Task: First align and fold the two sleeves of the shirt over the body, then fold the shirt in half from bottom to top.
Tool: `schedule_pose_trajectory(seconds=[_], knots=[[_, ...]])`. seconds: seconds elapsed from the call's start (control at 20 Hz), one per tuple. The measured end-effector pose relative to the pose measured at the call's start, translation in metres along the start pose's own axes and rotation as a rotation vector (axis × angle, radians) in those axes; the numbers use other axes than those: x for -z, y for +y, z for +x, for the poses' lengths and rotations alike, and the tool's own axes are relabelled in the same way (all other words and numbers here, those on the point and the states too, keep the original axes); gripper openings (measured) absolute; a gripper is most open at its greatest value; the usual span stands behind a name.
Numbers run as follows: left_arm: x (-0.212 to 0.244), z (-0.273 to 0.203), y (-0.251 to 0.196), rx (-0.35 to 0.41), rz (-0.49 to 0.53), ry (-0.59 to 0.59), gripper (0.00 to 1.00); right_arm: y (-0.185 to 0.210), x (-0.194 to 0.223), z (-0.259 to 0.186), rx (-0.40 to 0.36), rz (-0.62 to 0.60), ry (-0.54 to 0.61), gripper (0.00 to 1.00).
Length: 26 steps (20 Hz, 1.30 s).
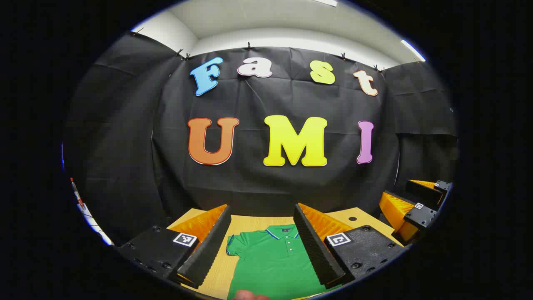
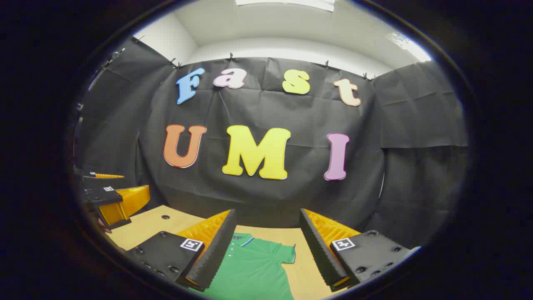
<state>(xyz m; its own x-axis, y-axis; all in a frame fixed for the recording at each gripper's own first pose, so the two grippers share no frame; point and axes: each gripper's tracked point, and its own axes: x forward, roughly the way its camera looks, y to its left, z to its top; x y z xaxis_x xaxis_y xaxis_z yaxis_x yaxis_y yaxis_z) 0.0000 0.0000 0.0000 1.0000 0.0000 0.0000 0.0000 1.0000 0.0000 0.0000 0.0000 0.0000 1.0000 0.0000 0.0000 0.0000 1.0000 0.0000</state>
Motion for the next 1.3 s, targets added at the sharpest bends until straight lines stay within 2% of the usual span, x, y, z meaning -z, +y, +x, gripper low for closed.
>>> schedule_pose_trajectory(seconds=[0.2, 0.25, 0.3, 0.5, 0.55, 0.6, 0.95, 1.3], knots=[[0.001, 0.007, -0.003, -0.004, 0.010, 0.003, 0.97, -0.004, 0.003, 0.003, -0.003, 0.002, 0.011, 0.94], [0.003, 0.008, -0.005, -0.003, 0.014, 0.006, 1.00, -0.004, 0.003, 0.004, -0.001, 0.006, 0.011, 0.94], [0.003, 0.010, -0.005, -0.005, 0.018, 0.008, 0.97, -0.005, 0.003, 0.006, 0.001, 0.008, 0.011, 0.94], [0.005, 0.016, -0.007, -0.010, 0.023, 0.008, 0.97, -0.011, 0.002, 0.013, 0.015, 0.015, 0.005, 0.94], [0.005, 0.018, -0.006, -0.011, 0.022, 0.009, 1.00, -0.012, 0.002, 0.015, 0.017, 0.016, 0.006, 0.94], [0.005, 0.020, -0.008, -0.011, 0.021, 0.011, 0.97, -0.014, 0.002, 0.016, 0.020, 0.017, 0.006, 0.94], [0.006, 0.028, -0.011, -0.011, 0.023, 0.014, 0.97, -0.024, 0.008, 0.027, 0.021, 0.028, 0.031, 0.94], [0.015, 0.032, -0.019, -0.002, 0.026, 0.033, 0.97, -0.026, 0.017, 0.042, -0.032, 0.028, 0.071, 0.94]])
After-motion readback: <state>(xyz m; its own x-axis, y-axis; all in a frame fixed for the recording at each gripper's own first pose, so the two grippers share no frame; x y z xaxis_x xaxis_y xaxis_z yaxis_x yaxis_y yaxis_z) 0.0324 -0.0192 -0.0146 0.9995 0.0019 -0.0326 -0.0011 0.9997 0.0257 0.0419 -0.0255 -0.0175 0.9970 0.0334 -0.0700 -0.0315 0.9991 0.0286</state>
